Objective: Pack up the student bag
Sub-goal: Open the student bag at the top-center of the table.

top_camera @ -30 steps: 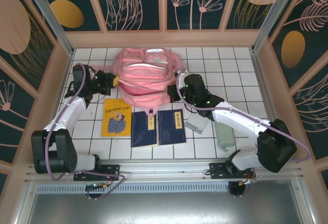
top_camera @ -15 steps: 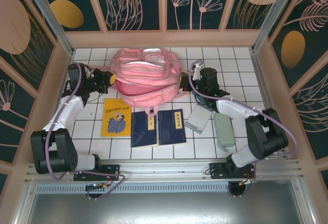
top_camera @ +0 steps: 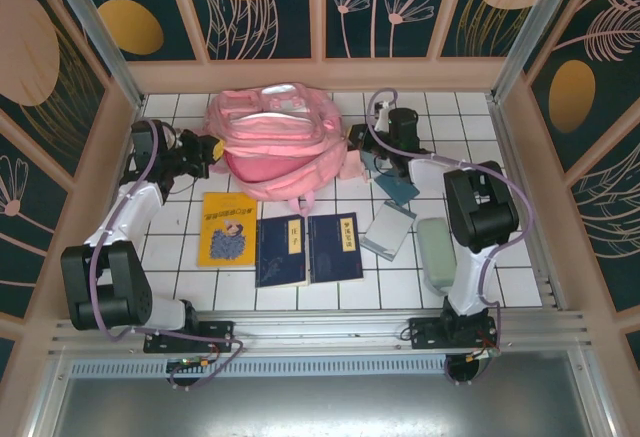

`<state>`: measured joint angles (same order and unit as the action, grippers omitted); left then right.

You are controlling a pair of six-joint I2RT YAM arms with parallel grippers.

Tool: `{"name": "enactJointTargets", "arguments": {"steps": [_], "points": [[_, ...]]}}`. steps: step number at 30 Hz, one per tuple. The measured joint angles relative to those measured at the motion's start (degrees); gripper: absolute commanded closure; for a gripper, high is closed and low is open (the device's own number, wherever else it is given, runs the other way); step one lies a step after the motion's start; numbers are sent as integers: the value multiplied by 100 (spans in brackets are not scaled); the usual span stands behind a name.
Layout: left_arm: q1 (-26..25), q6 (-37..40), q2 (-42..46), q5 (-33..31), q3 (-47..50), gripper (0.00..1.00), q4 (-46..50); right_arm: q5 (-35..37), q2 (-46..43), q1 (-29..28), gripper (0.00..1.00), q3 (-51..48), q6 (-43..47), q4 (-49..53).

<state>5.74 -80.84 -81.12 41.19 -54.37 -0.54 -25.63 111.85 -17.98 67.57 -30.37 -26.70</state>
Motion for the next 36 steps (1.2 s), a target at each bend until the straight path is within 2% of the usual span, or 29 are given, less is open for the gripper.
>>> {"name": "enactJointTargets", "arguments": {"steps": [5, 15, 20, 28, 32, 36], "points": [[46, -120, -17, 17, -26, 100, -221, -37, 118, 28, 72, 140, -131, 2], [107, -693, -63, 15, 11, 100, -761, 57, 175, 2, 48, 660, -46, 363], [107, -968, -63, -127, 83, 100, -977, 280, -389, -262, 51, 358, 153, 684], [87, -1248, -57, -492, 122, 100, -1132, 496, -2186, -1506, 51, -538, 656, 1067], [-85, -1222, -20, -699, 122, 100, -1123, 498, -2135, -2151, 59, -518, 859, 1169], [-293, -1084, 83, -879, 122, 100, -1027, 597, -1637, -2780, 63, -472, 907, 1259]]}}
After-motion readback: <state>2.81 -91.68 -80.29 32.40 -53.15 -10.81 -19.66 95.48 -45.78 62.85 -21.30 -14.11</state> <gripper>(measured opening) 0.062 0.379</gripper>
